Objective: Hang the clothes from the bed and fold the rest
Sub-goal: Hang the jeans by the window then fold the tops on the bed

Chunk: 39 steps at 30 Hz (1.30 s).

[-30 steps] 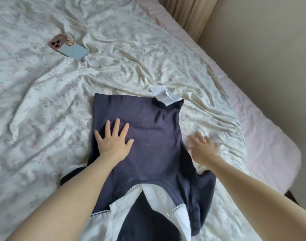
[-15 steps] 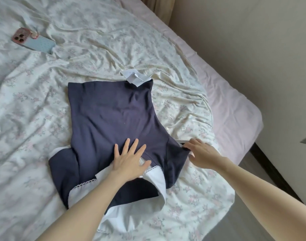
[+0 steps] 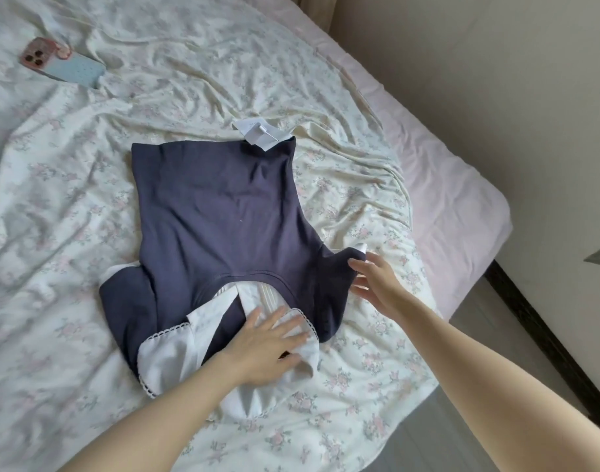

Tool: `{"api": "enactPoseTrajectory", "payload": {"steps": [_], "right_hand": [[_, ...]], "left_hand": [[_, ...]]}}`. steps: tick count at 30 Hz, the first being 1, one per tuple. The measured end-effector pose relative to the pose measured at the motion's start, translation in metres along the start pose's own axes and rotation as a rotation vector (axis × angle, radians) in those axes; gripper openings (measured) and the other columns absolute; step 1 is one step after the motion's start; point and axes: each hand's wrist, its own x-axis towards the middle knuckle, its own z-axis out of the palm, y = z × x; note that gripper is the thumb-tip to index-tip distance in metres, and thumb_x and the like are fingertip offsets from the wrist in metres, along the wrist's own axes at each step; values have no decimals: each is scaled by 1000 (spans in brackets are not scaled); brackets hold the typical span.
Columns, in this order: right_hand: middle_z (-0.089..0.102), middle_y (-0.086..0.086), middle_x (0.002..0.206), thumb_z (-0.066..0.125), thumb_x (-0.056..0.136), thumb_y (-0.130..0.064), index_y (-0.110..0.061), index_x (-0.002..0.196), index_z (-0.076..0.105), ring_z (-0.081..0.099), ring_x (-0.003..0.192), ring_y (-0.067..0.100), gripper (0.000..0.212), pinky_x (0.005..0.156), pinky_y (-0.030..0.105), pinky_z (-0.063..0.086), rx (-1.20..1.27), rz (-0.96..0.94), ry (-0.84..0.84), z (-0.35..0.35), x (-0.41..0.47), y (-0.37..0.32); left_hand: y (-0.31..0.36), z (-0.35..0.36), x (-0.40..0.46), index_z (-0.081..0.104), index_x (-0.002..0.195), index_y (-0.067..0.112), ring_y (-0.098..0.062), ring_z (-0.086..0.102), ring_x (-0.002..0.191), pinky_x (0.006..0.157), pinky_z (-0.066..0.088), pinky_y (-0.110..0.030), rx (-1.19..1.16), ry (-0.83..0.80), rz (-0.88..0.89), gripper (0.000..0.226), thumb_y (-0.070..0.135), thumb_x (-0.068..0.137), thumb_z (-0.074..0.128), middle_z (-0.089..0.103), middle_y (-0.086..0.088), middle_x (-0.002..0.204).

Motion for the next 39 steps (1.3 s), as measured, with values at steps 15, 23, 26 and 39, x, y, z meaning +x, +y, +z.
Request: {"api": "enactPoseTrajectory", "payload": {"steps": [15,23,26,39], "right_hand": [[60,-1,72,57,78,-6,-3,60,55,48,66,11,18,62,27,41,-802,-657,-9,-31,-25,-17],[54,-5,58,48,84,-35,-19,59,49,51,60,18,30,51,27,33,-979,-544,426,-48,-14,-25],[61,2,90,40,87,-24,-16,88,60,57,84,26,21,60,29,39,-1274,-240,275,-54,-6,-8],[50,-4,79,37,93,-34,-22,63,48,42,92,17,34,77,32,30,-1210,-424,-26,-46,-7,11]], "left_hand": [[-1,-44,55,2,149,29,-22,1,144,114,11,-45,-184,89,-286,68,44,94,39,1,4,157],[7,-48,55,15,148,22,-20,8,143,115,16,-41,-207,233,-339,60,38,95,40,12,3,155],[17,-54,61,17,147,21,-22,5,143,113,17,-41,-166,337,-326,59,30,94,41,8,-1,156],[9,-108,112,47,128,24,-18,23,136,113,12,-37,-32,281,-39,45,14,84,49,45,5,133]]}}
